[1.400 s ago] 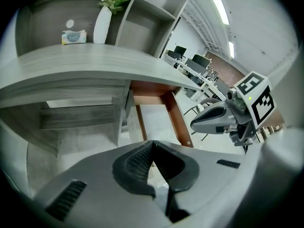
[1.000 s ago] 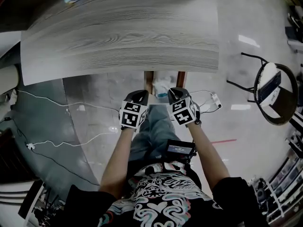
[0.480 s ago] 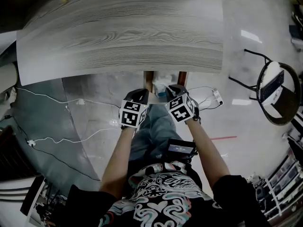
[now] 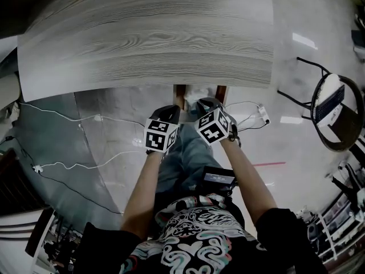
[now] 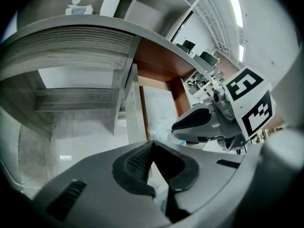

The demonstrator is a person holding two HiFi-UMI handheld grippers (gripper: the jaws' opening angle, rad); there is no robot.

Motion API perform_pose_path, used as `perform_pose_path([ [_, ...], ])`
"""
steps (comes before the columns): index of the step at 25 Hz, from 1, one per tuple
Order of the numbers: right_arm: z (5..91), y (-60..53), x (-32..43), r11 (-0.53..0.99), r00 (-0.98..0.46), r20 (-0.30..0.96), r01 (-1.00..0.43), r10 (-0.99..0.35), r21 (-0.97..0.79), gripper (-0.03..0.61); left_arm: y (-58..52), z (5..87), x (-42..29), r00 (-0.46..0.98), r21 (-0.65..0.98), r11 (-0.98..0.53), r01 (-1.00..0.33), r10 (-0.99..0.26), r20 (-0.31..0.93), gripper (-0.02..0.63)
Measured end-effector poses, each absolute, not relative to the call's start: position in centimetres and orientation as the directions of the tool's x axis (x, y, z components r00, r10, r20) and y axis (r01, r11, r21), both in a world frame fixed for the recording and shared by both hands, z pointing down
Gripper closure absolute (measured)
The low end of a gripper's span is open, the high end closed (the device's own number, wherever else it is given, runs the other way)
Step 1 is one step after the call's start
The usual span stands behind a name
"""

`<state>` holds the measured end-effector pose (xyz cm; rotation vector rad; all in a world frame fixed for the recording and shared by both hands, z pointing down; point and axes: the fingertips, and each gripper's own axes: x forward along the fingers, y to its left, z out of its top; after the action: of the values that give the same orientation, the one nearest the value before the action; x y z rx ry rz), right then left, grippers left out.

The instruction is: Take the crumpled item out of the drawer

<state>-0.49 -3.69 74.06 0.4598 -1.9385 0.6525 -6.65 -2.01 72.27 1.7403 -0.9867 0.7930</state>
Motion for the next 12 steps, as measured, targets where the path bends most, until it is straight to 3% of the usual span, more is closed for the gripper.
perform_pose_path([
  [12,75.1,-3.4,-0.9,0.83,-0.363,0.931,-0.527,-0.026,-0.183,0.568,-2.2,72.3,-6.4,0.469,0.419,-0.223,-0.88,-0.263,0.843,0.611],
])
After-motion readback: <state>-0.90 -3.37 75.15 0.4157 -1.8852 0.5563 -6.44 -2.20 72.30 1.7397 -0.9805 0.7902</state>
